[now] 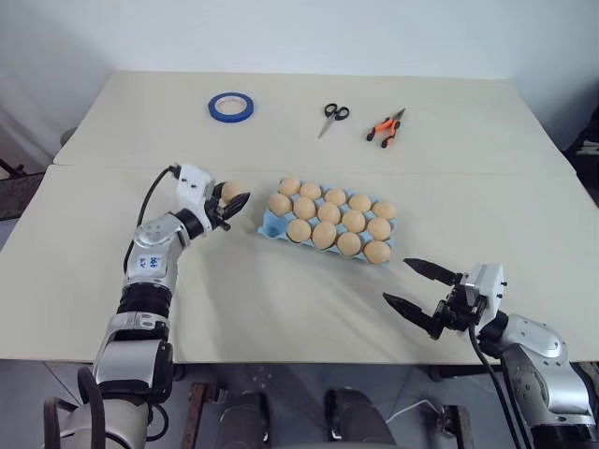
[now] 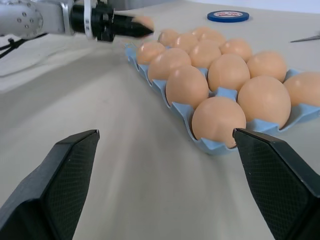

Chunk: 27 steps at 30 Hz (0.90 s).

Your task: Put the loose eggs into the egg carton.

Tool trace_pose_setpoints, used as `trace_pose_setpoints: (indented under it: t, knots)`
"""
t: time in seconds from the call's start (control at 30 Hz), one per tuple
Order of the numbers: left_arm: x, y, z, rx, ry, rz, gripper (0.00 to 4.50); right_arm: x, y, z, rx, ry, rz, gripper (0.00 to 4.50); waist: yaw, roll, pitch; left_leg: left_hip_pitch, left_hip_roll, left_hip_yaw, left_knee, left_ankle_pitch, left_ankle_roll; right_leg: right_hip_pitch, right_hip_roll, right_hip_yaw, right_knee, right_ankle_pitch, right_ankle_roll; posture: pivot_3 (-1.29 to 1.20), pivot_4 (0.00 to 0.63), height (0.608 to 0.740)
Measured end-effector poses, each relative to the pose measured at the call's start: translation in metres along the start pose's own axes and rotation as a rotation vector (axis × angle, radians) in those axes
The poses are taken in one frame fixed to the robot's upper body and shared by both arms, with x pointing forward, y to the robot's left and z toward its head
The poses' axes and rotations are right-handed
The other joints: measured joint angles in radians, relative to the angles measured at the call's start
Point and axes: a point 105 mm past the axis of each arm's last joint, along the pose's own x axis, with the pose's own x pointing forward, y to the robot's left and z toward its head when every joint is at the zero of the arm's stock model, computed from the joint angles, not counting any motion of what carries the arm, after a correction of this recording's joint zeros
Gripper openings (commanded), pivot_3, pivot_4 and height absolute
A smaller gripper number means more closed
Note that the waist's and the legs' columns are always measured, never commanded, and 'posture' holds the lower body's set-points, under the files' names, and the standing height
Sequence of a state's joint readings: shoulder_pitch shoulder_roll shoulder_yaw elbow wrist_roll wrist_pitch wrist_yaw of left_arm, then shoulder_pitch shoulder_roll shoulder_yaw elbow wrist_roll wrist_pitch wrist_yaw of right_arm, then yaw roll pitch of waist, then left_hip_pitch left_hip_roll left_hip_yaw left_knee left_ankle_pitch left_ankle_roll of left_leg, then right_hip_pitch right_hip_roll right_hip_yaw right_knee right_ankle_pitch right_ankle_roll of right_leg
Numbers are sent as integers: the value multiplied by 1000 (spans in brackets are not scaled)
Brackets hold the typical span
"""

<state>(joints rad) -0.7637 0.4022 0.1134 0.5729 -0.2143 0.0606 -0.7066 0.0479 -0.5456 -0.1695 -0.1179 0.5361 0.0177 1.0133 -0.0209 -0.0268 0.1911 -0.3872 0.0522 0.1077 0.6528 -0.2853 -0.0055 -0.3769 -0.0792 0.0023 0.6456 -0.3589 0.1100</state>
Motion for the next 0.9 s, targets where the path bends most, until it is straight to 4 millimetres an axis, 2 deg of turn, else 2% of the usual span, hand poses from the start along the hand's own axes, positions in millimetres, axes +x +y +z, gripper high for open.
trace_pose_setpoints:
  t: [0.1, 0.2, 0.3, 0.57, 0.67, 0.73, 0.9]
  knots:
    - [3, -27, 23, 7, -31, -165, 1892, -1, 0, 0, -2, -1, -5, 4500, -1, 0, 0, 0, -1, 0, 0, 0, 0, 0, 0, 1, 0, 0, 0, 0, 150, 740]
    - [3, -42, 17, -8, 33, -265, 1892, -1, 1, 3, -10, -4, -12, 4500, -2, 0, 0, 0, -1, 0, 0, 1, 0, 0, 1, 1, 0, 0, 0, 0, 150, 740]
    - [2, -47, 9, -20, 81, -300, 1892, -3, 1, 4, -17, -5, -26, 4500, -7, 0, 0, 1, -1, 0, 0, 2, 0, 0, 1, 1, 2, 0, 0, 0, 150, 740]
    - [0, -50, -7, -39, 160, -333, 4398, -3, 3, 7, -24, -18, -63, 4500, -5, 0, 0, 1, -2, 0, 0, 3, 1, 0, 0, 2, 2, 0, 0, 0, 150, 740]
    - [2, -53, -7, -44, 152, -350, 4453, -3, 2, 8, -24, -20, -76, 4500, -4, 0, 0, 0, -2, -1, 0, 3, 1, 0, -1, 1, 2, 0, 0, 0, 150, 740]
    - [5, -52, 0, -36, 119, -351, 4453, -2, 1, 8, -25, -21, -81, 4500, -4, 0, 0, 0, -2, -1, 0, 3, 1, 0, -1, 1, 2, 0, 0, 0, 150, 740]
    - [8, -37, 37, -68, -36, -299, 4453, -1, 0, 10, -29, -27, -93, 4500, -6, 0, 0, 0, -2, -1, 0, 3, 1, 0, -1, 1, 2, 0, 0, 0, 150, 740]
